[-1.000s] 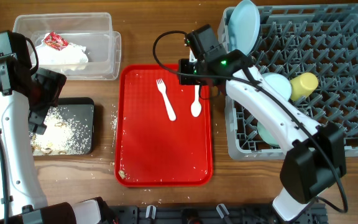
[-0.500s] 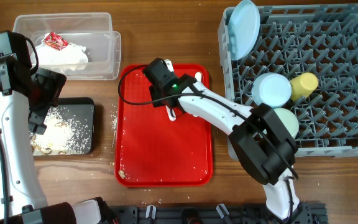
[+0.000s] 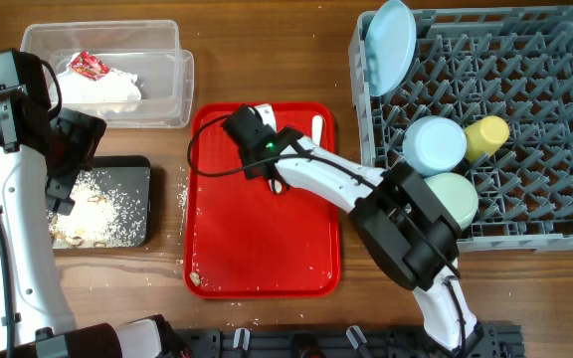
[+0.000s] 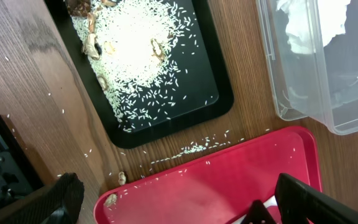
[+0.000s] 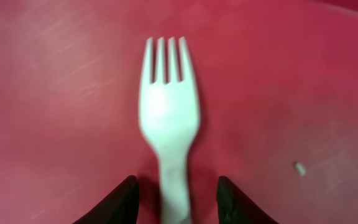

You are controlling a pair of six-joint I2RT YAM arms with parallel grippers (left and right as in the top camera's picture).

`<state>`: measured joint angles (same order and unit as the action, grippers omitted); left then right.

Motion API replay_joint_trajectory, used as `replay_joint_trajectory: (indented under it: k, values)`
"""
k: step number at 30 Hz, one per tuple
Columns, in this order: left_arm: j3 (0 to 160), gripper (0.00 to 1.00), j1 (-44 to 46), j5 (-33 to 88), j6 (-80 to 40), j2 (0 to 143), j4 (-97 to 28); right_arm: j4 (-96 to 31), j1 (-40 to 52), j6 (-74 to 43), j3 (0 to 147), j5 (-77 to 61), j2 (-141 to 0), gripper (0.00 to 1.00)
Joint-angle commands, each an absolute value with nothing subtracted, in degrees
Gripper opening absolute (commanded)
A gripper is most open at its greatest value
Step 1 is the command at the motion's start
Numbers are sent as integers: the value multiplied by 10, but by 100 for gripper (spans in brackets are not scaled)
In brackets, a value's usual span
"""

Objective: Sort waste into correct bins and load items into the dishwasher rack
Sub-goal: 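Reach the right gripper to the white fork and grasp it, then carry the fork into the rack's back corner and release it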

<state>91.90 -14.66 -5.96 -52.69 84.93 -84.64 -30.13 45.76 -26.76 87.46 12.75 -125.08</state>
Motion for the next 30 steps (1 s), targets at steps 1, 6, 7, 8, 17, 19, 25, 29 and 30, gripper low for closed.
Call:
replay_joint_trajectory:
  k: [1, 6, 7, 8, 17, 19, 25, 29, 30]
  values:
    - [925, 100, -150, -61, -528, 845, -847, -314, 479, -276, 874, 139, -1266, 35]
    - [925, 100, -150, -61, -528, 845, -847, -321, 479, -286, 874, 145, -1265, 27]
    - [925, 100, -150, -61, -528, 845, -847, -322, 479, -286, 874, 138, -1265, 25]
    - [925, 100, -150, -61, -528, 845, -847, -322, 479, -286, 875, 131, -1265, 23]
    - [925, 100, -150, -61, -528, 845, -847, -359, 437, -317, 887, 106, -1167, 12]
    - [925, 100, -150, -61, -528, 845, -847, -367, 415, -319, 887, 99, -1128, 12]
    - [925, 100, -150, -61, -528, 845, -847, -407, 314, -314, 887, 100, -1002, 12]
    - [925, 100, -150, -61, -528, 845, -847, -428, 211, -283, 887, 84, -938, 12]
    - [925, 100, -150, -61, -528, 845, -847, -433, 182, -278, 887, 81, -929, 12]
